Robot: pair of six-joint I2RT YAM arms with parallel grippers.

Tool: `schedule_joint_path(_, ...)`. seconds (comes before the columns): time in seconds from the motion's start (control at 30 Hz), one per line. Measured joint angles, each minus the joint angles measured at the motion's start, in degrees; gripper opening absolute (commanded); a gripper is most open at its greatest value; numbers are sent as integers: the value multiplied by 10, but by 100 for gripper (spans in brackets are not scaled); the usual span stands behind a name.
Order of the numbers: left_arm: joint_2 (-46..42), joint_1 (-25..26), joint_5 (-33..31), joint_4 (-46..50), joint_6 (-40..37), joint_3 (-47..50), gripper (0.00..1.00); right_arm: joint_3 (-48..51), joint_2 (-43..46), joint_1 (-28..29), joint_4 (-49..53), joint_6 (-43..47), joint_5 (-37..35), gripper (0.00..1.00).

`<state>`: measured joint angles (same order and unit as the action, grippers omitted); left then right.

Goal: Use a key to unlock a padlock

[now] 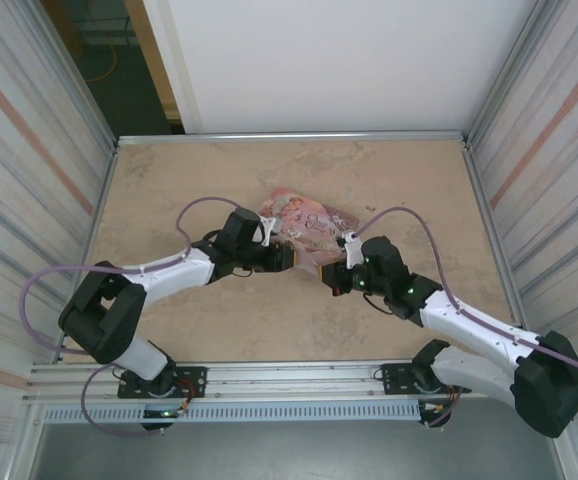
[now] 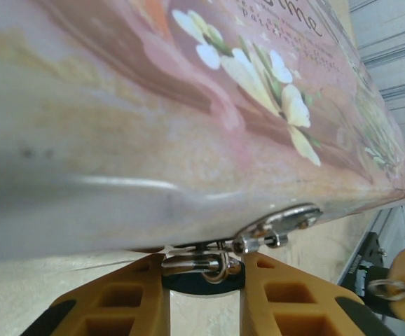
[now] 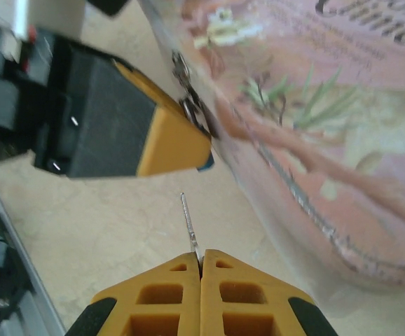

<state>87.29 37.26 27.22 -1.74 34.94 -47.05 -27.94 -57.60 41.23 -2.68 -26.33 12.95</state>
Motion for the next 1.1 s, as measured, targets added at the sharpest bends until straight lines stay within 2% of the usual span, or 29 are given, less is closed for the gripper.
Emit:
schedule_joint_path(0.27, -7, 0, 13, 41, 34, -11, 11, 31, -6, 80, -28, 34, -95, 0)
schedule_joint_path(0.6, -24, 0, 13, 63, 59, -17, 10, 31, -64, 147, -86, 71, -184, 0)
schedule_joint_path(1.1, -24, 0, 13, 64, 85, -17, 10, 31, -121, 170, -160, 76, -250, 0)
